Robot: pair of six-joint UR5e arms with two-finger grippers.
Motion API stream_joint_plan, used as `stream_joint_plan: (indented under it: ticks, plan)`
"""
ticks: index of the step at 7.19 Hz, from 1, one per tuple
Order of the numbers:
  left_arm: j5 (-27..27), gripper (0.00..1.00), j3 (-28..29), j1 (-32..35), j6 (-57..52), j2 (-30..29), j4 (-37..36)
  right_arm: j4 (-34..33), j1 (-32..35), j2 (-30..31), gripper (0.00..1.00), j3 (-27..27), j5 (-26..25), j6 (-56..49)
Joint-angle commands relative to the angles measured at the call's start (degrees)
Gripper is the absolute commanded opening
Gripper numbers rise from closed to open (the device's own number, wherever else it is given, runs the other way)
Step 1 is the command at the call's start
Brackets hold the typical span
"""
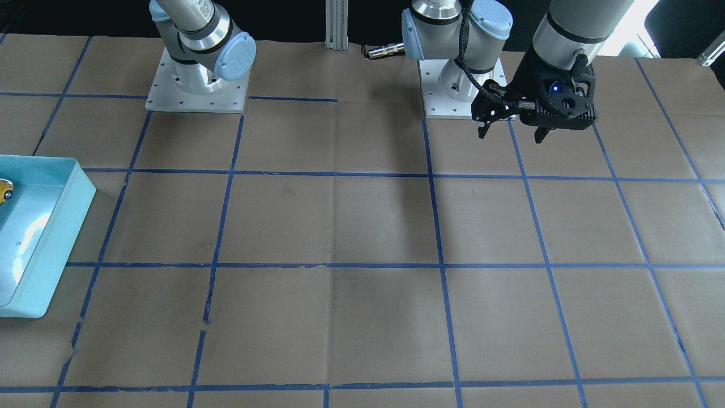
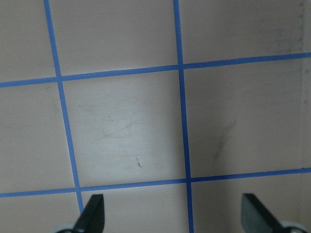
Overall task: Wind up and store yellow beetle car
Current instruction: 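Lower the car into the bin and open the right gripper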
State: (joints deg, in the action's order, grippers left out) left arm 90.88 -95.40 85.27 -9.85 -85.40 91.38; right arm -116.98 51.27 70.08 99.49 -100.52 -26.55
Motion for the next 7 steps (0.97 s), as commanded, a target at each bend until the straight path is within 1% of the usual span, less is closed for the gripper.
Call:
stream_joint_plan:
  ticks: [1, 3, 5, 6, 7]
  plan:
    - [0.17, 1.00, 0.04, 0.68, -0.17, 0.93, 0.03, -4.47, -0.03, -2.05, 0.05, 2.72, 1.19, -0.08]
    - [0.09, 1.00, 0.12, 0.94, -0.09, 1.55, 0.03, -6.14, -0.03, -4.77, 0.05, 2.47, 1.20, -0.34]
    - [-0.27, 1.00, 0.21, 3.04, 0.35, 1.11, -0.06, -6.24, -0.12, -6.00, 0.05, 2.20, 1.20, -1.66]
    - [-0.70, 1.00, 0.56, 3.58, 1.05, 0.67, -0.15, -6.33, -0.12, -6.10, 0.13, 2.03, 1.11, -1.66]
    - [-0.71, 1.00, 0.57, 3.67, 1.23, 0.50, -0.15, -7.46, -0.03, -6.01, 0.33, 2.02, 1.20, -1.58]
